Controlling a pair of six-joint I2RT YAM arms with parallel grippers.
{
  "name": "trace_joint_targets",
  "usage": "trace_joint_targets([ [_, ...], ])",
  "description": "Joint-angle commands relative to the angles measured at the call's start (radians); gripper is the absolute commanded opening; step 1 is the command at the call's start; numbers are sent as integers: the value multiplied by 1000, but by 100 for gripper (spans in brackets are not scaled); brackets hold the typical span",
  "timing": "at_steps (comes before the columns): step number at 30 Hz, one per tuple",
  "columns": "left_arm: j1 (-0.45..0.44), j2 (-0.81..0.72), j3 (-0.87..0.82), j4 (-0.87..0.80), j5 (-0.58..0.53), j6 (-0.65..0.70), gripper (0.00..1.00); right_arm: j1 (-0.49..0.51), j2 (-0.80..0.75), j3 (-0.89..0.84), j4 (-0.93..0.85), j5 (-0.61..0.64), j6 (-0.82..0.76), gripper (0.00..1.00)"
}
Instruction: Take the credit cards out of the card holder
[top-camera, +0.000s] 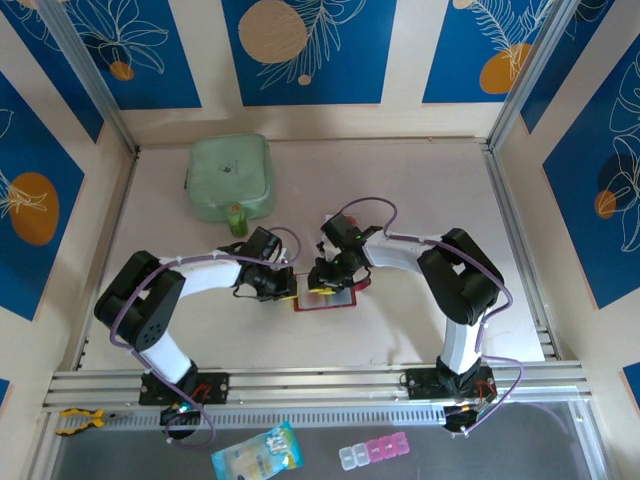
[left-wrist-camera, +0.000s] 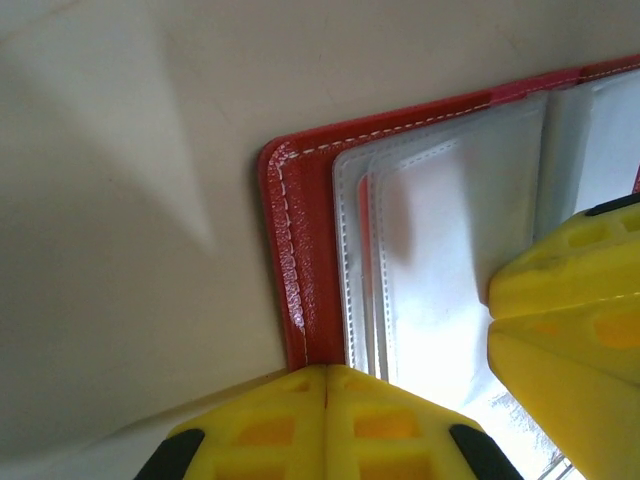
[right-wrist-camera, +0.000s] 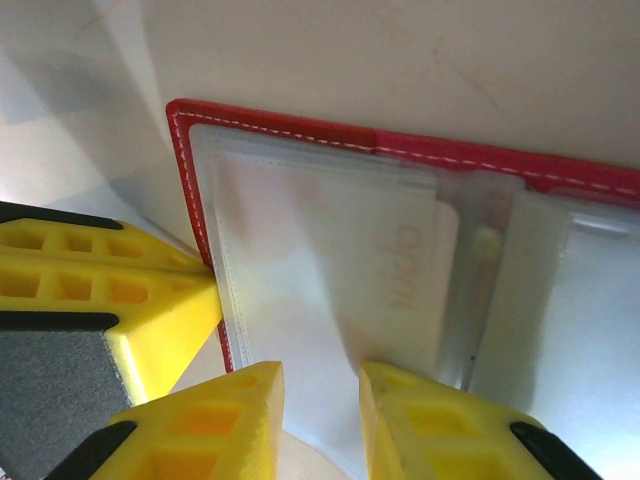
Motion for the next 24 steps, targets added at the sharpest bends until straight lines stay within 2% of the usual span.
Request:
trace_joint_targets([
  [1,-3,17,9,-46,-9,18,6,-12,1,14,-57,20,-6,27],
  [11,-4,13,18,-63,-20,24,6,-58,-22,-28,-43,-13,-38,27],
  [19,-3,-33,41,-79,-34,19,7,-104,-28,-120,109,-163,-53,23],
  [24,-3,-78,59,-74,-29,-6,11,-120,-12,-140,134,-204,-76,20],
])
